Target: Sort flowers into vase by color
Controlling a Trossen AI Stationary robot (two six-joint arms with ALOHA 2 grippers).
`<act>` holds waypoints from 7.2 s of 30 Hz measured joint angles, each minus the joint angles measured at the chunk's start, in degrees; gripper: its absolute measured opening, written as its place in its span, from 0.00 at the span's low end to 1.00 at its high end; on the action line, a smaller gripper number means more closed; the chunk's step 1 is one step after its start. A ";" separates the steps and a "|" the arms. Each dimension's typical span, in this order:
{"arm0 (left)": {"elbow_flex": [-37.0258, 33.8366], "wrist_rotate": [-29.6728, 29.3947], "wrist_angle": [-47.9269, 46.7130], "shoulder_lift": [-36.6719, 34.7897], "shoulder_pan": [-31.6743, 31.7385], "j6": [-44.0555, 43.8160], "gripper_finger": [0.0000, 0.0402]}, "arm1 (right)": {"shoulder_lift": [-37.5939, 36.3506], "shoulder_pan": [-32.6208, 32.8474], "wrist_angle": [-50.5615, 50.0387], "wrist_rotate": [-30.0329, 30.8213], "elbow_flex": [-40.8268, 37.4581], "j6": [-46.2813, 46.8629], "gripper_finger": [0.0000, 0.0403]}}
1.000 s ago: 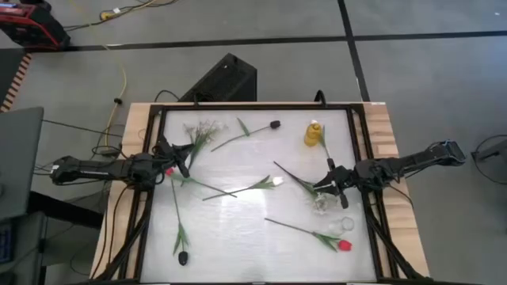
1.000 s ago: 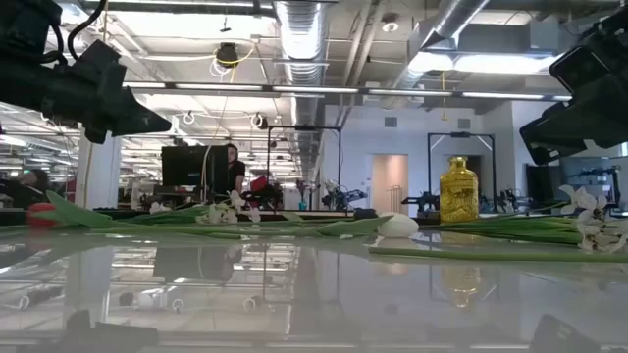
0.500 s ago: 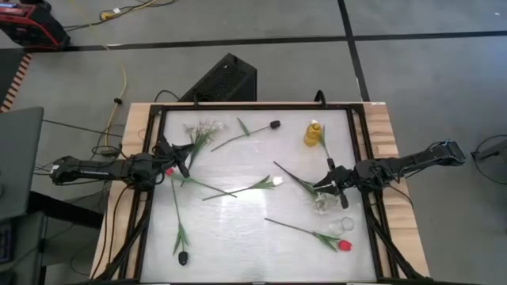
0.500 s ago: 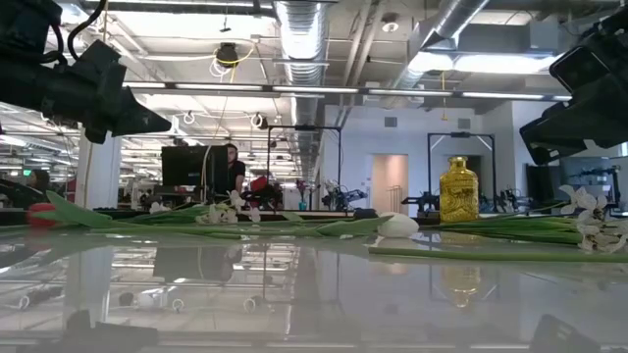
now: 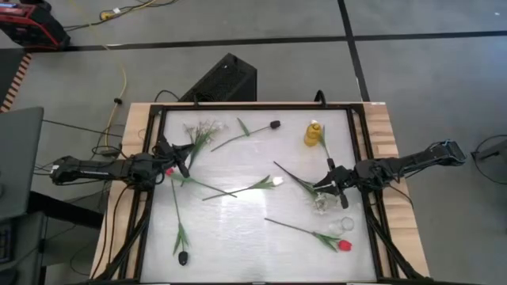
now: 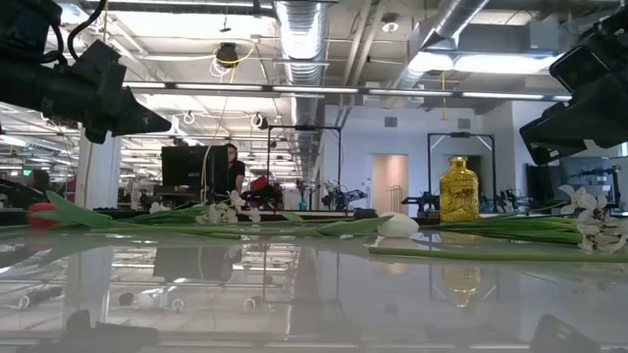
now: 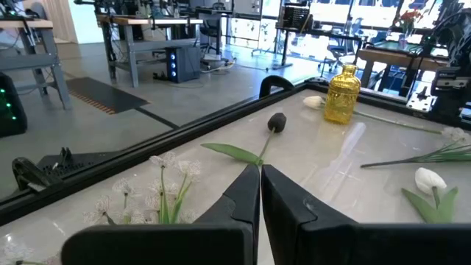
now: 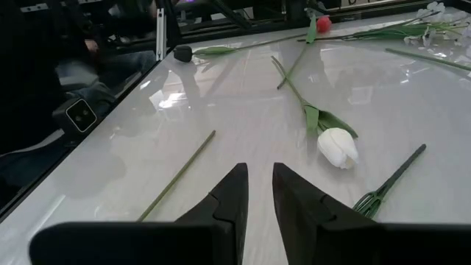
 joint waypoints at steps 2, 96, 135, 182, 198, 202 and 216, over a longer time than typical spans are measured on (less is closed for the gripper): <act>0.00 0.00 -0.02 0.00 -0.01 0.00 0.01 | 0.00 0.01 0.01 0.00 -0.01 0.01 0.23; 1.52 29.31 26.84 26.07 -11.23 2.59 0.01 | 51.79 -3.59 -0.11 4.31 41.68 -12.49 0.23; 1.86 2.52 5.79 16.47 -11.46 -4.00 0.12 | 126.01 -9.79 -12.15 1.84 115.58 -2.39 0.59; 1.86 5.35 4.89 16.46 -11.46 -4.61 0.12 | 121.31 -14.36 -33.72 19.61 115.47 10.60 0.05; 1.88 3.22 2.80 16.46 -17.28 -5.30 0.12 | 105.36 -14.74 39.37 24.39 72.72 14.26 0.05; 1.88 1.31 3.77 16.46 -17.89 -5.20 0.12 | 101.47 -14.37 59.65 23.35 59.32 14.84 0.05; 1.87 10.09 29.44 24.32 -17.90 -2.44 0.12 | 98.22 -6.47 65.46 15.31 62.57 5.49 0.05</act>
